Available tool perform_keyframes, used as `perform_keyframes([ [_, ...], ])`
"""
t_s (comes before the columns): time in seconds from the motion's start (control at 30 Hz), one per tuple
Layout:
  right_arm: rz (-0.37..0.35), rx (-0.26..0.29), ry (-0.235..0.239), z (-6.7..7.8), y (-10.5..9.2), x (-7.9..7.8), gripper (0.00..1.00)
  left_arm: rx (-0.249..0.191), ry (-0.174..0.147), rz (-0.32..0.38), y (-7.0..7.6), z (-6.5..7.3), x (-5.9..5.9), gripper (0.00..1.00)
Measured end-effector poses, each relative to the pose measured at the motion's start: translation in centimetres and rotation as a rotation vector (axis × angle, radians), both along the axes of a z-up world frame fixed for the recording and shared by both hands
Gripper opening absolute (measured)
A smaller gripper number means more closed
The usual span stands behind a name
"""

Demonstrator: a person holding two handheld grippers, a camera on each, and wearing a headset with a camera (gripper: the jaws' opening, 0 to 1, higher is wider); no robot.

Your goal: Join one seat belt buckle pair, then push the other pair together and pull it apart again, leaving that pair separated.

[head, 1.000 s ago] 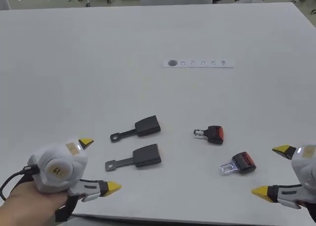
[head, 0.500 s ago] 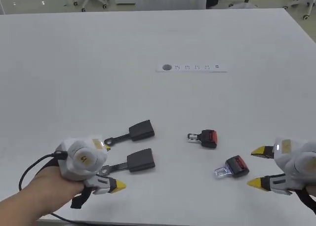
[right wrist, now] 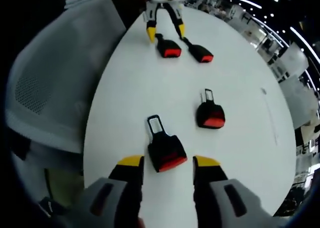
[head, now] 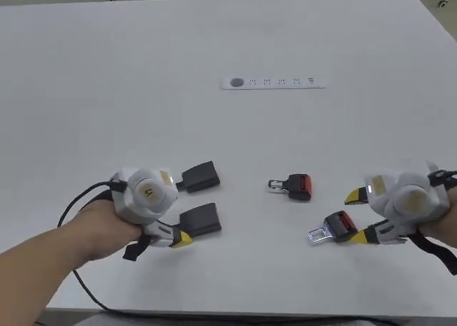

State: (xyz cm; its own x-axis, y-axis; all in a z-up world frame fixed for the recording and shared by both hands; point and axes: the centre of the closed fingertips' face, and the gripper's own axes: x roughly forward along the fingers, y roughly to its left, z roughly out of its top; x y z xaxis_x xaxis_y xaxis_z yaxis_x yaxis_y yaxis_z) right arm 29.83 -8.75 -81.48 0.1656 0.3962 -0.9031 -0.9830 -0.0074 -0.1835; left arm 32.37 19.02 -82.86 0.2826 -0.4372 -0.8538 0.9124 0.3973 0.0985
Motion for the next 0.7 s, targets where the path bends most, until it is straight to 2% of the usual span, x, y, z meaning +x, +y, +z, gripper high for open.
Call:
perform_keyframes([
  [0.03,0.021,-0.007,0.0,-0.2,0.1,0.1,0.4,0.001,0.014,-0.023,-0.4,-0.2,-0.1,0.56],
  [0.1,0.055,-0.029,0.014,-0.8,0.2,0.1,0.41,0.014,0.019,-0.05,-0.8,-0.4,0.0,0.52],
  [0.23,0.107,-0.047,0.031,-1.5,0.5,0.2,0.4,0.036,0.029,-0.101,-1.5,-0.9,0.0,0.51],
  [0.3,0.132,-0.059,0.041,-2.0,0.4,0.1,0.38,0.028,0.038,-0.142,-1.9,-1.0,-0.3,0.49],
  [0.37,0.138,-0.061,0.048,-2.4,0.3,0.1,0.37,0.025,0.044,-0.149,-1.9,-1.1,-0.4,0.47],
  [0.4,0.136,-0.065,0.054,-2.6,0.1,0.2,0.37,0.022,0.057,-0.15,-2.0,-1.2,-0.5,0.46],
  [0.47,0.127,-0.056,0.062,-2.6,0.2,0.1,0.37,0.021,0.059,-0.17,-2.3,-1.4,-0.6,0.42],
  [0.5,0.119,-0.048,0.068,-2.6,0.2,0.1,0.36,0.015,0.075,-0.185,-2.5,-1.4,-0.8,0.4],
  [0.6,0.09,-0.032,0.088,-2.4,0.0,-0.1,0.34,0.017,0.064,-0.193,-2.7,-1.3,-0.6,0.38],
  [0.67,0.051,-0.024,0.093,-2.4,-0.1,-0.3,0.34,0.026,0.071,-0.205,-2.8,-1.3,-0.9,0.36],
  [0.7,0.038,-0.021,0.092,-2.3,-0.1,-0.4,0.34,0.033,0.061,-0.217,-2.8,-1.3,-1.0,0.36],
])
